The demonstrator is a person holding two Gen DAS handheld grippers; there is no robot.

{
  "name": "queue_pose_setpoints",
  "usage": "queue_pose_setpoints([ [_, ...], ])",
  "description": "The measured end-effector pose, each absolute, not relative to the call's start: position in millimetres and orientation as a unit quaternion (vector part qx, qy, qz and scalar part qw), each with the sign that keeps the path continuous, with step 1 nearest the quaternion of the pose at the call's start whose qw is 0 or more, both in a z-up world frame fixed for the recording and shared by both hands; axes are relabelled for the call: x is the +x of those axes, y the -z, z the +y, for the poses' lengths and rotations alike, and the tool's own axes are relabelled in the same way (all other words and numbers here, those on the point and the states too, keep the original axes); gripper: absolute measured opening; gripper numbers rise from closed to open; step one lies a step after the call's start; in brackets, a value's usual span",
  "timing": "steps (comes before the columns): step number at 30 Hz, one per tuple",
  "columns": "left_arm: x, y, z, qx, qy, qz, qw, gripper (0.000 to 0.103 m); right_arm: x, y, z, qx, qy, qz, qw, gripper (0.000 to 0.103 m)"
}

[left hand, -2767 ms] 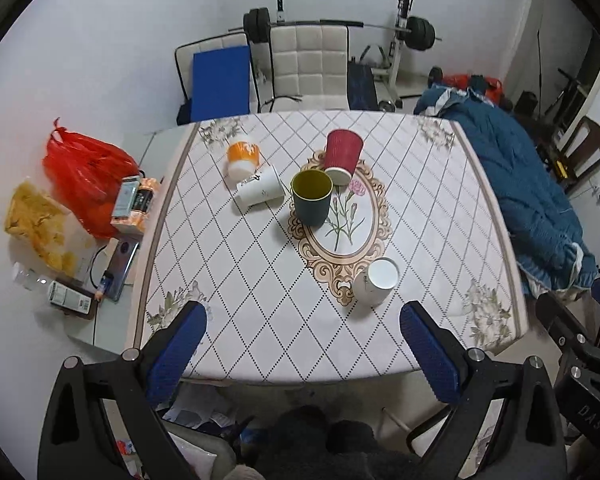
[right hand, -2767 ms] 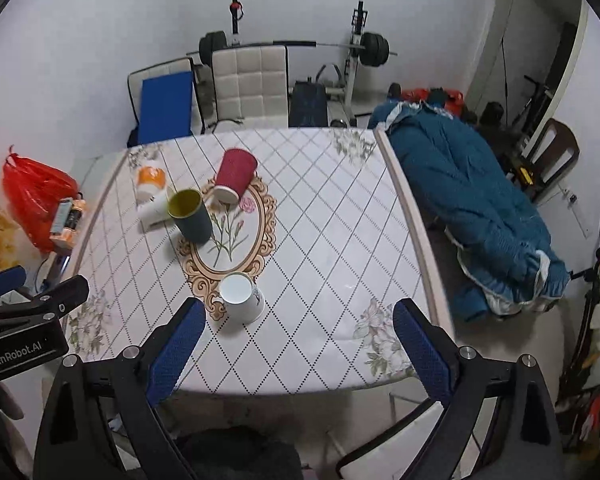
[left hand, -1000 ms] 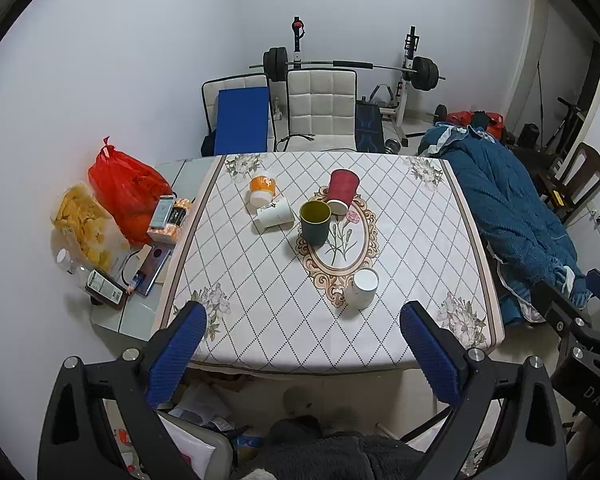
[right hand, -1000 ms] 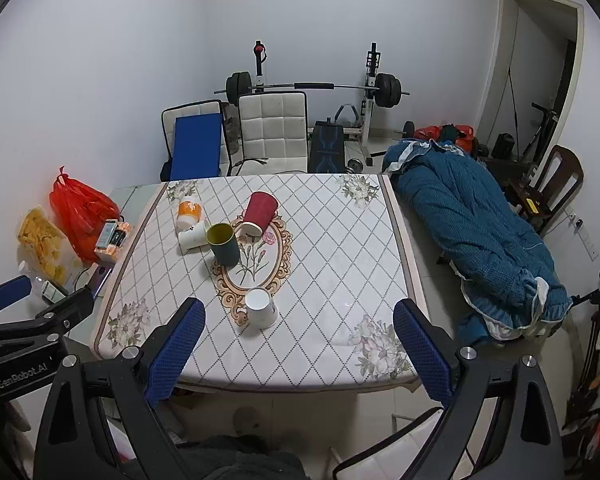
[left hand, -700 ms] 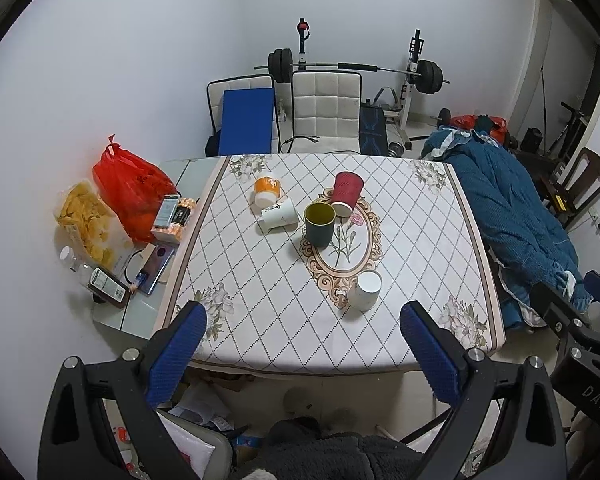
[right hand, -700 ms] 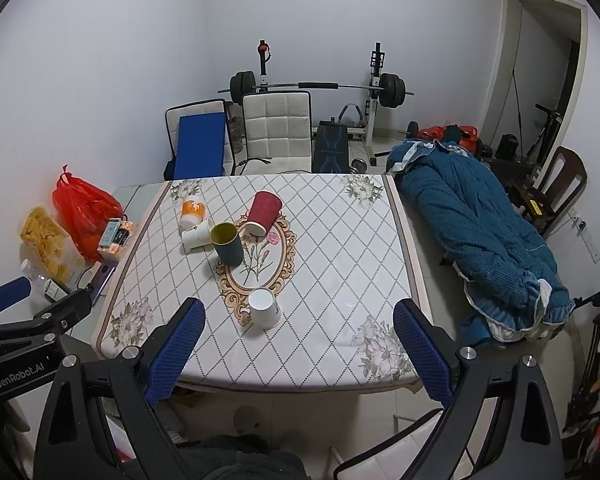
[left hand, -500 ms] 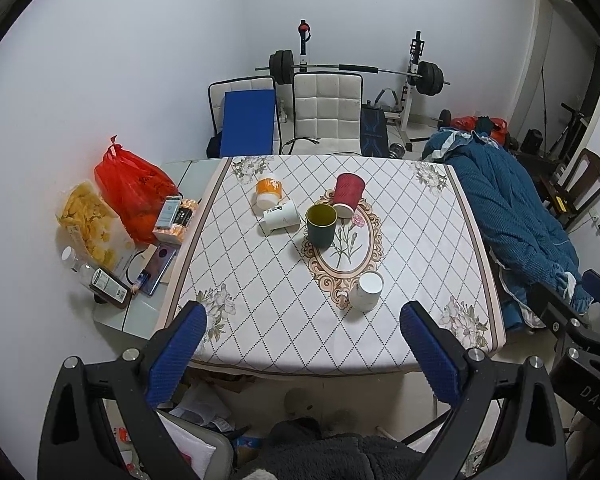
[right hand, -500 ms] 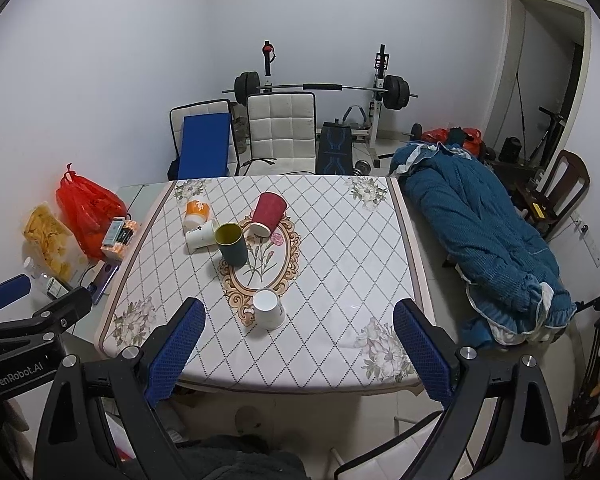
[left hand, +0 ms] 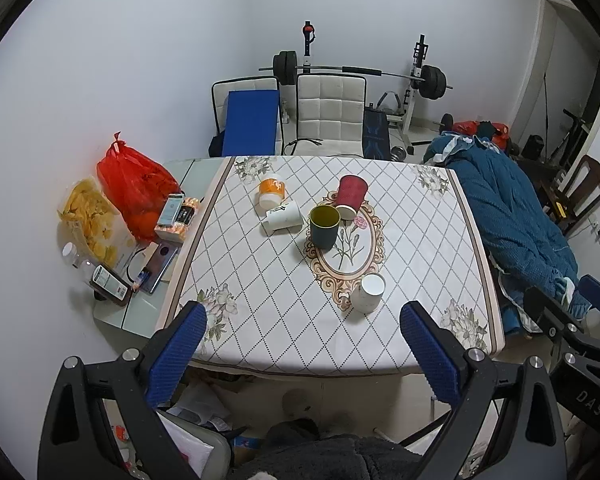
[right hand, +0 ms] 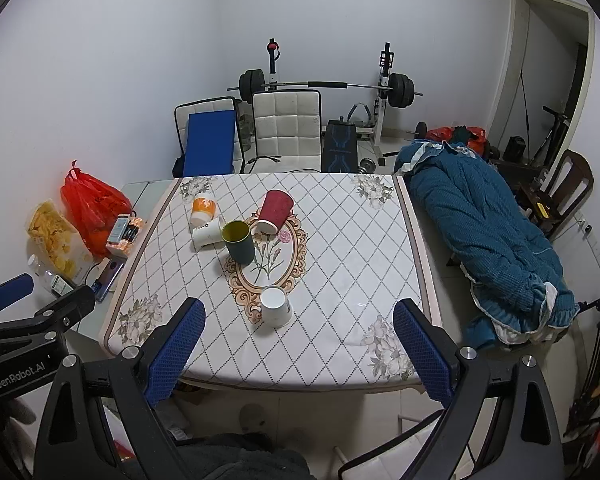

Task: Flip cup upside down

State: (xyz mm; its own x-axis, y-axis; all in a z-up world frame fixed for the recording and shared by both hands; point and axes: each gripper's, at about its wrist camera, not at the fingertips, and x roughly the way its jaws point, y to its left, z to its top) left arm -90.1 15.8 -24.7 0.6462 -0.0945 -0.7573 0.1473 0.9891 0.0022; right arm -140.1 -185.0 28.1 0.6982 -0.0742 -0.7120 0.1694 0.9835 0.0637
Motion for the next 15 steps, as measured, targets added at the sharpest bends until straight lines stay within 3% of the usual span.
queue_pose_setpoints([
  [15,-85.9,27.5,18.1,0.027,0.064,0.422,0.904,0.099,-134.5,-28.6,-178.3,0.064,0.062,0.391,0.916,0.097],
])
